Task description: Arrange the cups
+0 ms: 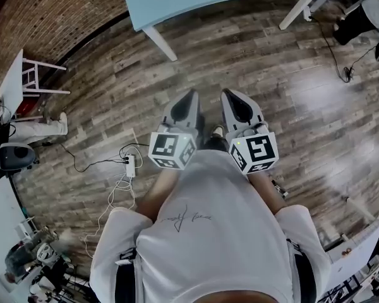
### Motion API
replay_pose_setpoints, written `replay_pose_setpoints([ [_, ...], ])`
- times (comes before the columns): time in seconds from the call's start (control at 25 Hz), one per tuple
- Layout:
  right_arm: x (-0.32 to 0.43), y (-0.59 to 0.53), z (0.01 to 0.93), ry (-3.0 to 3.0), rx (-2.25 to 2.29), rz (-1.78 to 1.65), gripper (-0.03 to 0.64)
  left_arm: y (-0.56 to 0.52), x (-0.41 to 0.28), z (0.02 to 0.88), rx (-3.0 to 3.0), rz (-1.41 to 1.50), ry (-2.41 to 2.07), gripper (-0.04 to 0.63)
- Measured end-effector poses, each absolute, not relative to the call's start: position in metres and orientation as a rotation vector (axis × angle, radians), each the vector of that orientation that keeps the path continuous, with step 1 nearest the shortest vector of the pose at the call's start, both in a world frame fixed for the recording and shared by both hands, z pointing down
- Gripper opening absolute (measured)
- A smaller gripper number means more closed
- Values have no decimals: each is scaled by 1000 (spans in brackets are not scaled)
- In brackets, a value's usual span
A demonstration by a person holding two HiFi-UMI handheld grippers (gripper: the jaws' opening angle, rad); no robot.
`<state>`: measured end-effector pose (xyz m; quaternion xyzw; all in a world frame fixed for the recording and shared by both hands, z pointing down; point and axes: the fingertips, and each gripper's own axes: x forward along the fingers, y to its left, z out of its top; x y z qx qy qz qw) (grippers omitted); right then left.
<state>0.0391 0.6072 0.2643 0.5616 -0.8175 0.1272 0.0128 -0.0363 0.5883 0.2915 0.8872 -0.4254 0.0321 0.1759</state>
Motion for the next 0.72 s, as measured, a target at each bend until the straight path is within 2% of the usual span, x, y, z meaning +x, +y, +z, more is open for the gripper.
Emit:
replay_pose_setpoints([
  [0.72, 22, 501, 268, -2476, 1765, 372, 21, 478, -37, 289, 2496, 89, -1292, 8],
])
